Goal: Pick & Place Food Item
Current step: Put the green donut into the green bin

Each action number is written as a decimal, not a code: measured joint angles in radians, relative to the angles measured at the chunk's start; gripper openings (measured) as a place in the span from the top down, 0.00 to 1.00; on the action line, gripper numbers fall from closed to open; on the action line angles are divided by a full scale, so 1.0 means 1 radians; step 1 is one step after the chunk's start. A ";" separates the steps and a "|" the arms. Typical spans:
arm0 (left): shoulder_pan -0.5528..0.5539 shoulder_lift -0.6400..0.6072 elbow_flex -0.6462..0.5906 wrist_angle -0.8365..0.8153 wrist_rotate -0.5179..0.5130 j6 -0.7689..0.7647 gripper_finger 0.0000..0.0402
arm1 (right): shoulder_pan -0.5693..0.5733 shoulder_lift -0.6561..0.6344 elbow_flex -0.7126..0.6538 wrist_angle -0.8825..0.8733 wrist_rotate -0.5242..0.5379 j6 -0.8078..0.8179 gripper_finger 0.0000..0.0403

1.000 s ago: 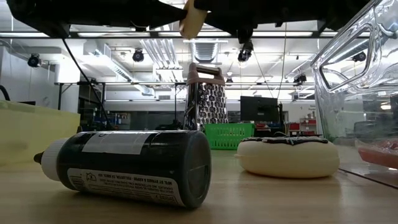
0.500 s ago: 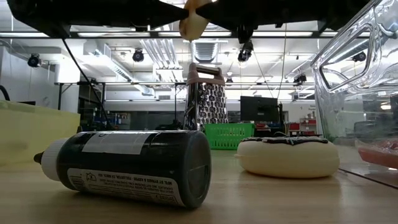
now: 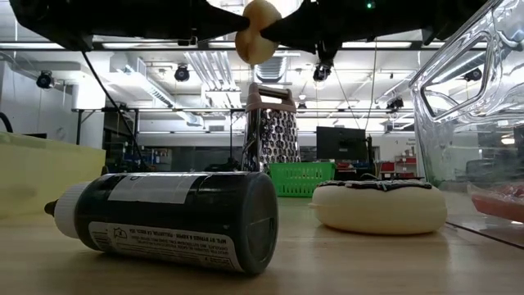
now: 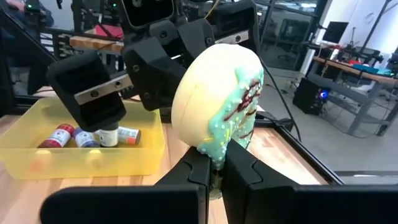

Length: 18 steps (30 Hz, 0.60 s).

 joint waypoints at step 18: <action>0.000 -0.028 0.000 -0.048 0.000 -0.046 0.47 | -0.001 0.000 0.000 -0.020 0.003 -0.004 0.98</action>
